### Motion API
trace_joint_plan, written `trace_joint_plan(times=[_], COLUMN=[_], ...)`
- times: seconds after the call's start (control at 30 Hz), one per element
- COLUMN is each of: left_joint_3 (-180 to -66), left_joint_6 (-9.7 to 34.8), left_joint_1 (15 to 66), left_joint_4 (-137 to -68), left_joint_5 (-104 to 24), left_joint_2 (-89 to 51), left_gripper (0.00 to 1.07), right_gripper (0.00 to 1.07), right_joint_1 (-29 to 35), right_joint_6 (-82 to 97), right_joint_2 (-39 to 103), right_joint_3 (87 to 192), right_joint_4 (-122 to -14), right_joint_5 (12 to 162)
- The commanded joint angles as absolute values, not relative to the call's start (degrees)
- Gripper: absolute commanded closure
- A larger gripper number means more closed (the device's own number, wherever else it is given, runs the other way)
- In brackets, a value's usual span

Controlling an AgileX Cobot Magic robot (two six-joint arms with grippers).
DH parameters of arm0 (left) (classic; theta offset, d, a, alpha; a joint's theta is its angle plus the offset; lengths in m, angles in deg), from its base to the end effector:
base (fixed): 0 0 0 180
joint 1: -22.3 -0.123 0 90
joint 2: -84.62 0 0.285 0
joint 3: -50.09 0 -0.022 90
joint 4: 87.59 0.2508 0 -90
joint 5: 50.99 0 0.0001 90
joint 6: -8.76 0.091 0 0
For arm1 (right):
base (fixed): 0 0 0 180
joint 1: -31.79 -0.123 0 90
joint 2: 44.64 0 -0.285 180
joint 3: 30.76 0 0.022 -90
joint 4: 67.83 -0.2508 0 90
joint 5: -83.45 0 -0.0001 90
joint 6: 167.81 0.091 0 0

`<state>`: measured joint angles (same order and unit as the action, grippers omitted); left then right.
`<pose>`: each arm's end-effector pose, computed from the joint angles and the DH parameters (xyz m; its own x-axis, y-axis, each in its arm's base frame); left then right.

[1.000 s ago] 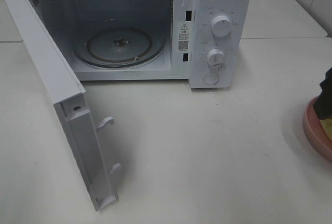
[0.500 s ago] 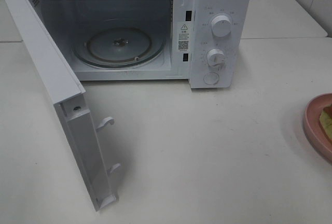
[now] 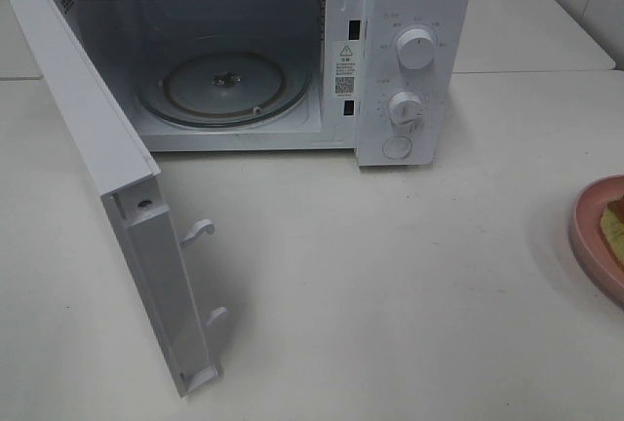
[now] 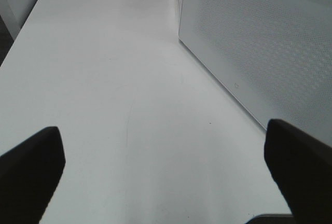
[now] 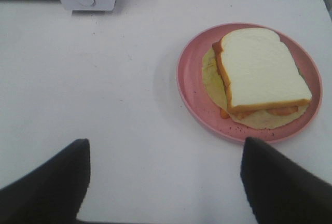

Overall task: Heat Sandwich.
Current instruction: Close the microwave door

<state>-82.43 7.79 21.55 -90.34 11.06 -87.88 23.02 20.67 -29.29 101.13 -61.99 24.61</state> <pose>-0.0088 -0.0040 0.2808 -0.4546 -0.0453 -0.8895 0.0068 0.9985 -0.0544 0.0174 -0.0053 0.2818 -0.5313 0.0138 -0.8471 -0.0287 0.9990 0.0343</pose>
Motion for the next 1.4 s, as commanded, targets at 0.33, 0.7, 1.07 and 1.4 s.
trace_joint_plan(times=[0.33, 0.7, 1.07, 1.4], left_joint_3=[-82.26, -82.26, -82.26, -82.26], left_joint_6=[7.67, 7.67, 7.67, 7.67], left_joint_1=[21.38, 21.38, 21.38, 21.38], left_joint_4=[-90.57, -90.63, -90.63, -90.63], left_joint_5=[10.26, 10.26, 10.26, 10.26], left_joint_2=[-88.22, -88.22, -88.22, -88.22], left_gripper=[0.07, 0.07, 0.07, 0.07], right_gripper=[0.31, 0.31, 0.31, 0.31], right_joint_1=[28.07, 28.12, 28.12, 28.12], right_joint_6=[17.57, 17.63, 17.63, 17.63], right_joint_2=[-38.68, -38.68, -38.68, -38.68], right_joint_3=[100.61, 100.61, 100.61, 100.61], right_joint_4=[-64.63, -64.68, -64.68, -64.68], right_joint_5=[26.27, 26.27, 26.27, 26.27])
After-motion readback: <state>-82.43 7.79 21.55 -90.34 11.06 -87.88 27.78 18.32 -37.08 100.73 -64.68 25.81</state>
